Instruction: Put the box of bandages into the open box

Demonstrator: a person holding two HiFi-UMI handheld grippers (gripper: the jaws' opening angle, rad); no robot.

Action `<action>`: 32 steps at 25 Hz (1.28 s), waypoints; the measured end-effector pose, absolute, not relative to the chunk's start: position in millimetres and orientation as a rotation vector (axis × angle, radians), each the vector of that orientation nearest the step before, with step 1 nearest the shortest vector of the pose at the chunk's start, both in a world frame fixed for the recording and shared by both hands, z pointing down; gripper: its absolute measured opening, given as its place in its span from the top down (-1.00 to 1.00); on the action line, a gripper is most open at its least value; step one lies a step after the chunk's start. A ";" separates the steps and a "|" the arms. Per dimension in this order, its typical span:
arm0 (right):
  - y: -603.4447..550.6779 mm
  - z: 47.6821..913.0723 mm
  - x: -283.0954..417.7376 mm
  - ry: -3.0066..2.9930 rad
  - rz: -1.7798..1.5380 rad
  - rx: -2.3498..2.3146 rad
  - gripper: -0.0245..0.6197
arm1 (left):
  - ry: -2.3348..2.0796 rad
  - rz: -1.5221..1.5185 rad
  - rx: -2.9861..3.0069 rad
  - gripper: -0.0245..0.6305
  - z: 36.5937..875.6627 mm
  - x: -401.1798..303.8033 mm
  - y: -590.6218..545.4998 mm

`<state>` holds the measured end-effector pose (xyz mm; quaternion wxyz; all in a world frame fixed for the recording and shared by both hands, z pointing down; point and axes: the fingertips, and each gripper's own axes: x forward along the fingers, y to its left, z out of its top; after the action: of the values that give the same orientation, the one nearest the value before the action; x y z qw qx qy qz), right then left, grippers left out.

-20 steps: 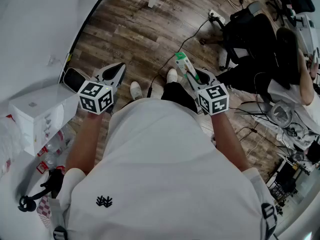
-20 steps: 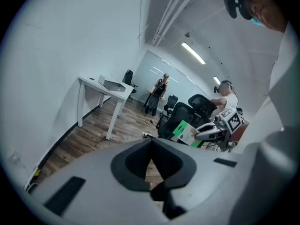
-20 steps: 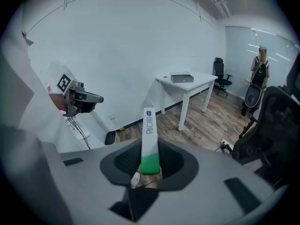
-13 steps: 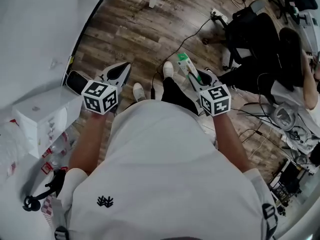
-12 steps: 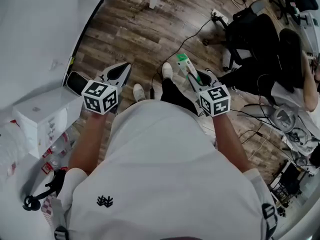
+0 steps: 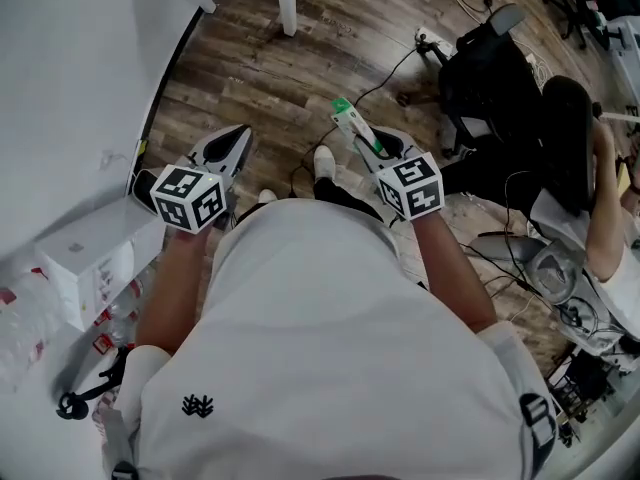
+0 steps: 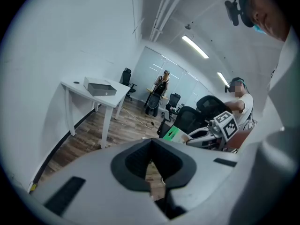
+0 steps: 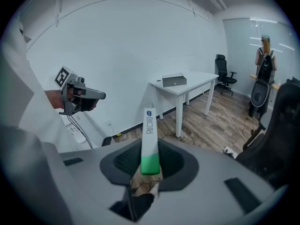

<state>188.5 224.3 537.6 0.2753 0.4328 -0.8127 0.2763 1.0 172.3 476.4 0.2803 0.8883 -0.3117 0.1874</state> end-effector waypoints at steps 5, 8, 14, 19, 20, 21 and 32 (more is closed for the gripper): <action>180.6 536.3 210.7 -2.237 0.727 1.106 0.64 | -0.864 0.490 2.376 0.91 469.3 38.3 140.5; 150.9 534.4 213.0 -2.261 0.708 1.073 0.64 | -0.897 0.461 2.355 0.92 469.4 44.7 119.1; 98.2 529.0 203.4 -2.270 0.701 1.057 0.64 | -0.887 0.426 2.341 0.91 471.4 40.7 81.0; 45.6 519.1 185.3 -2.246 0.662 1.085 0.63 | -0.855 0.385 2.369 0.91 467.8 22.4 30.6; 36.4 517.2 180.1 -2.240 0.659 1.093 0.63 | -0.842 0.384 2.377 0.91 465.8 17.0 20.8; 27.3 515.3 174.7 -2.232 0.654 1.100 0.63 | -0.830 0.383 2.383 0.92 464.1 10.8 10.9; -76.8 500.9 116.7 -2.135 0.666 1.204 0.63 | -0.722 0.395 2.437 0.91 456.1 -70.7 -75.2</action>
<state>116.7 -76.8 500.9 0.2962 0.4529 -0.8028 0.2506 -70.7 -75.2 456.1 0.2809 0.9093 -0.2693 0.1473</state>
